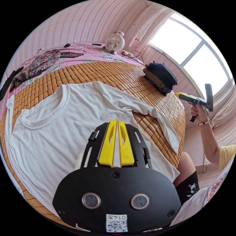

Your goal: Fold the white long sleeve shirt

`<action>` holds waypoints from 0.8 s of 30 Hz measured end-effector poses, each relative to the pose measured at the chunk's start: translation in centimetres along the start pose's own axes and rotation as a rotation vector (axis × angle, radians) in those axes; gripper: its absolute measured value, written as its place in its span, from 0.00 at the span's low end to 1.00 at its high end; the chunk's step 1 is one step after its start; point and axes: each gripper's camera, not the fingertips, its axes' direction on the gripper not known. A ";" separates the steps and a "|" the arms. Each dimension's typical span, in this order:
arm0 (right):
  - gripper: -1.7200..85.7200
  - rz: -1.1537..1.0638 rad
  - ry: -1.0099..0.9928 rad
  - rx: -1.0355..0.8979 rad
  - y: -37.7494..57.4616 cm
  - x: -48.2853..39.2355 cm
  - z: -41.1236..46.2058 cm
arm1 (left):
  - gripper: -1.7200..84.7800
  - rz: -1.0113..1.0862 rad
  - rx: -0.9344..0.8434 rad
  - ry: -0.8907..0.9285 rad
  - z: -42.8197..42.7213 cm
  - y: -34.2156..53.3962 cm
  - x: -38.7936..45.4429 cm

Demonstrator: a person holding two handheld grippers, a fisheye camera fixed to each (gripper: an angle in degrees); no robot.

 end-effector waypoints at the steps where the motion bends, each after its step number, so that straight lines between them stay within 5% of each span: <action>1: 0.06 -0.015 -0.020 -0.006 0.9 -0.3 -0.1 | 0.01 0.018 -0.003 -0.004 0.6 -0.5 0.6; 8: 0.13 -0.262 -0.132 -0.352 12.1 -5.4 3.5 | 0.01 0.050 -0.082 -0.057 5.4 -3.1 2.5; 11: 0.06 -0.273 0.008 -0.265 13.6 -4.6 2.7 | 0.01 0.078 -0.177 -0.107 8.0 -3.7 3.1; 14: 0.02 -0.199 -0.133 -0.297 13.3 -1.6 1.9 | 0.01 0.089 -0.121 -0.128 8.7 -3.9 3.2; 19: 0.02 0.218 -0.798 0.125 13.5 10.7 -4.0 | 0.01 0.121 -0.152 -0.119 9.7 -5.9 3.4; 21: 0.03 0.318 -0.734 0.314 14.7 16.2 -7.0 | 0.01 0.141 -0.123 -0.121 9.4 -6.8 3.5; 24: 0.04 0.436 -0.462 0.342 16.2 21.1 -8.3 | 0.01 0.152 -0.080 -0.122 9.0 -8.8 3.3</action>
